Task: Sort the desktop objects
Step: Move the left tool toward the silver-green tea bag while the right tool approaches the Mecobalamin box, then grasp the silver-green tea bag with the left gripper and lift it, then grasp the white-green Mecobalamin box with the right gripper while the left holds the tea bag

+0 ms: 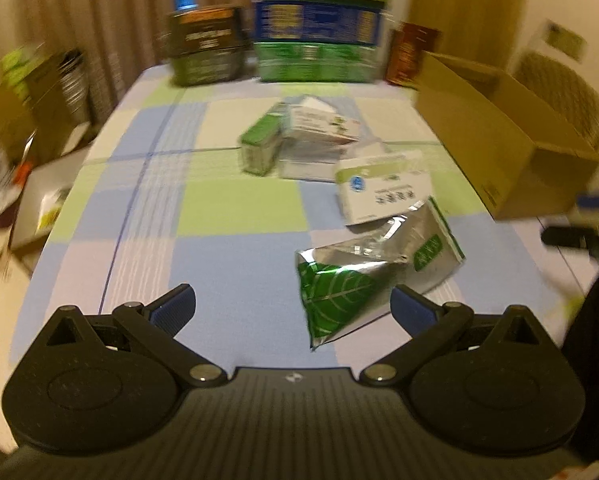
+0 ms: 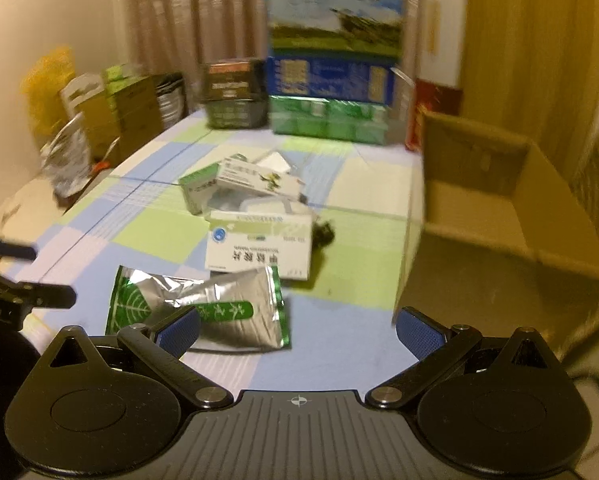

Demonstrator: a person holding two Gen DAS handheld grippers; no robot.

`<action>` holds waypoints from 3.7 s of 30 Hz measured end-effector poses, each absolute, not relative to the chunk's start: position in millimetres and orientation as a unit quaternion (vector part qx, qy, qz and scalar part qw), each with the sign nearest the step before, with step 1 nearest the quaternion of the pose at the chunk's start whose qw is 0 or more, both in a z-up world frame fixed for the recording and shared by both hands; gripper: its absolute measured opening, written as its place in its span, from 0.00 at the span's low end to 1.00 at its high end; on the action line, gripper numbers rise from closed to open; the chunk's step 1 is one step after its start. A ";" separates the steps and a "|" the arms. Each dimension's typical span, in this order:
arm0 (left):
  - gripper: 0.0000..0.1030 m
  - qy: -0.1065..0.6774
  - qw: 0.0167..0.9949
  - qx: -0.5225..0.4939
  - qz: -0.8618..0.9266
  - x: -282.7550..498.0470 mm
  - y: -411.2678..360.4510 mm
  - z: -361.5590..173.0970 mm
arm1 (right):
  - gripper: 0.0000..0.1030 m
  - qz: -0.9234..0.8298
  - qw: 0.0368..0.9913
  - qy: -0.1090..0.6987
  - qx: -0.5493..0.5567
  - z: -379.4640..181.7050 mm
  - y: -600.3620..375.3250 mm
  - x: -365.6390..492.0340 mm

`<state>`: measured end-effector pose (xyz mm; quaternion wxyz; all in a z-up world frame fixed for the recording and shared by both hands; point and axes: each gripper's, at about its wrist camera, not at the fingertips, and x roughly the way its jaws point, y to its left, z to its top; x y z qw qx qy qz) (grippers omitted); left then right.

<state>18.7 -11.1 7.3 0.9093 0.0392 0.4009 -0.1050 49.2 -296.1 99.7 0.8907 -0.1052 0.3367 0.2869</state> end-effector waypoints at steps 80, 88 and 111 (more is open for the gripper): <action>0.76 0.514 0.727 0.263 -0.371 153.4 -0.9 -72.6 | 0.98 0.478 0.586 0.159 -0.634 -39.2 -130.1 149.5; 0.76 0.524 0.727 0.246 -0.370 159.0 -1.0 -77.8 | 0.72 0.475 0.612 0.206 -0.597 -33.1 -127.5 158.1; 0.60 0.555 0.733 0.222 -0.325 160.3 -0.3 -73.2 | 0.70 0.404 0.734 0.437 -0.326 12.6 -146.4 166.4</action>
